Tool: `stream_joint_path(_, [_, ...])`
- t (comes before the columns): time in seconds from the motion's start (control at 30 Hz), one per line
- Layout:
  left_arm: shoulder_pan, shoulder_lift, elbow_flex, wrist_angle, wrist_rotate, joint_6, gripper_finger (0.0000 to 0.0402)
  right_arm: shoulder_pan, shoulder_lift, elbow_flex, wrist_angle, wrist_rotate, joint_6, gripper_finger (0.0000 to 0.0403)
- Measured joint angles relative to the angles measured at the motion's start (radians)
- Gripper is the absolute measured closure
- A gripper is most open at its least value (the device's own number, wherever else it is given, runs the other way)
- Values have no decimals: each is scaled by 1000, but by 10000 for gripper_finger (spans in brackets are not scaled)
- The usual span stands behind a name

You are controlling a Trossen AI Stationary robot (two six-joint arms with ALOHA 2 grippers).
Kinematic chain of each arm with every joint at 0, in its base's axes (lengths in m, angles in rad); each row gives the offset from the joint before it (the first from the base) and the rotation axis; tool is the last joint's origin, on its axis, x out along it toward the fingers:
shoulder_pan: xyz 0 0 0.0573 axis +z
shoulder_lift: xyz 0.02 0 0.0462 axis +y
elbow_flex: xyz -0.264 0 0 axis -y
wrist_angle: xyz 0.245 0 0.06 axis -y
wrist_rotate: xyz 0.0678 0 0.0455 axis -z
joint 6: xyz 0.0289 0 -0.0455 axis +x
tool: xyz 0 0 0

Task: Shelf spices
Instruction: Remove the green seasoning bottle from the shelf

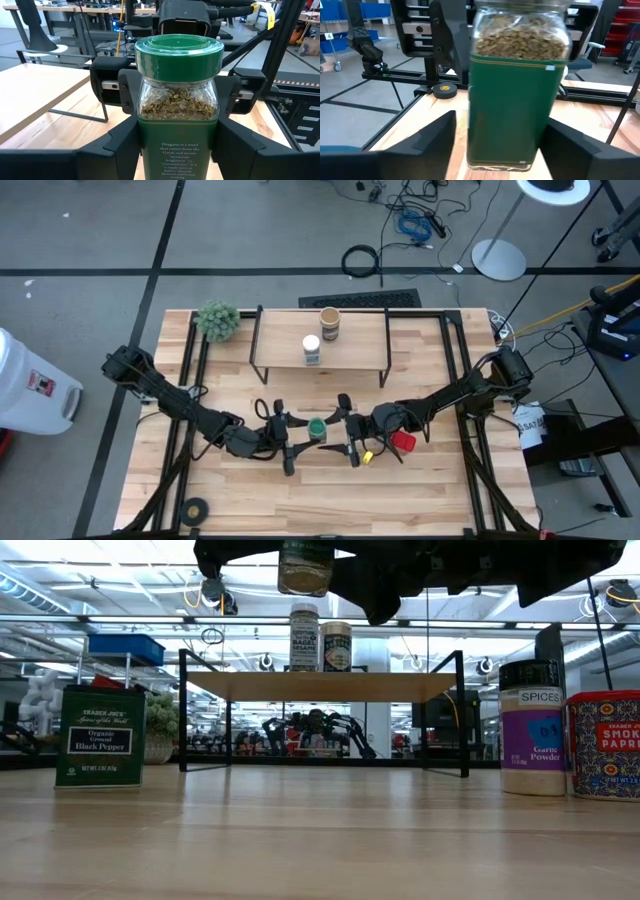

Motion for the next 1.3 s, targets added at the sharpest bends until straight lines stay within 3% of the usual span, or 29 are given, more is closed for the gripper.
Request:
stream_joint_path(0.2, [0, 0, 0, -2, 3, 6, 187, 0, 0, 0, 0, 3, 17, 219])
stream_joint_path(0.53, [0, 0, 0, -2, 3, -1, 187, 0, 0, 0, -6, 1, 21, 205])
stream_joint_path(1.1, [0, 0, 0, -5, 2, -2, 186, 0, 0, -1, -10, -1, 25, 218])
stream_joint_path(1.3, [-1, 1, 0, 2, -5, -26, 143, 1, 0, -2, -21, -5, 27, 215])
